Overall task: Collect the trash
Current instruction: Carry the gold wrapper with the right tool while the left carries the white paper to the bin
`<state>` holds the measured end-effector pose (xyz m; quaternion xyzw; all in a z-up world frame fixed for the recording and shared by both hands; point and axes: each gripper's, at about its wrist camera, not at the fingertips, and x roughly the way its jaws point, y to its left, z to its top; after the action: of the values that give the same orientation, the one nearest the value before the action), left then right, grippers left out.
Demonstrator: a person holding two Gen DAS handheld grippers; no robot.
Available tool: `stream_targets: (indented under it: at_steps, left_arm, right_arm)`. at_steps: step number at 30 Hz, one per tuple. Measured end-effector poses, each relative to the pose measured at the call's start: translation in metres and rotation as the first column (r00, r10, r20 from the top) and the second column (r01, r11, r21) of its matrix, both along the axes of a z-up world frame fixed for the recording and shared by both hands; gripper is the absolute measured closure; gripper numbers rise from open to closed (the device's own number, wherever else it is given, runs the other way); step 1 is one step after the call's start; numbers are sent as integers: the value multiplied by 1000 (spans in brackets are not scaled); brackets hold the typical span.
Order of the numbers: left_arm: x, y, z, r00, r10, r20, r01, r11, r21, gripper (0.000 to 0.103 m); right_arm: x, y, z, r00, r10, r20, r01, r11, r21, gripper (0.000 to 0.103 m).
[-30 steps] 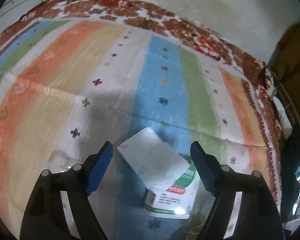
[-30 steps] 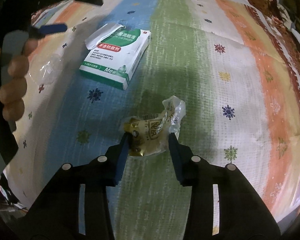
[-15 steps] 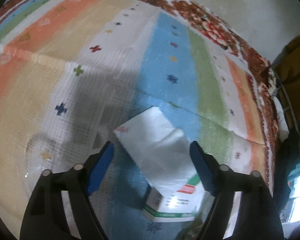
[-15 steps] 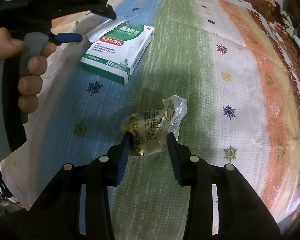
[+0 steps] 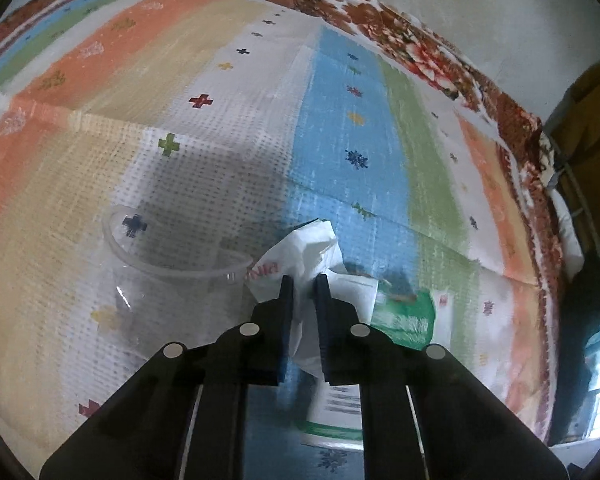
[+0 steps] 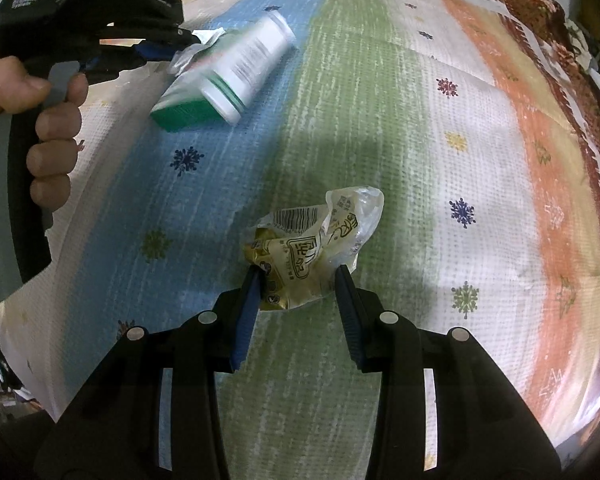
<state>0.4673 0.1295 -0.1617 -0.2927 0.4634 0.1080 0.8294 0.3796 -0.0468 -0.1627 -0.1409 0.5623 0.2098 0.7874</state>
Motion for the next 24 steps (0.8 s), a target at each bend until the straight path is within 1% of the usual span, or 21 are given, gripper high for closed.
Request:
stream_targets:
  at_steps: [2, 8, 11, 14, 20, 24]
  left_arm:
    - [-2, 0, 4, 1000, -7, 22, 7, 1000, 9, 93]
    - [-10, 0, 31, 992, -45, 116, 42, 999, 23, 93]
    - [-14, 5, 42, 992, -52, 112, 45, 997, 56, 93]
    - [-19, 12, 47, 992, -53, 114, 45, 996, 71, 93]
    - [-40, 32, 56, 995, -36, 93, 25, 993, 113, 93]
    - [-55, 39, 69, 995, -32, 91, 19, 989, 147, 93]
  right_arm:
    - [0, 0, 0, 1000, 3, -1, -3, 1000, -1, 67]
    - [-1, 3, -1, 1000, 8, -3, -8, 1000, -12, 67]
    - [-1, 4, -1, 1000, 9, -5, -9, 1000, -17, 67]
    - [-1, 5, 0, 1000, 13, -3, -13, 1000, -24, 68]
    - [-3, 4, 4, 1000, 16, 4, -16, 999, -36, 71]
    - [-5, 2, 11, 1000, 14, 5, -14, 999, -32, 73]
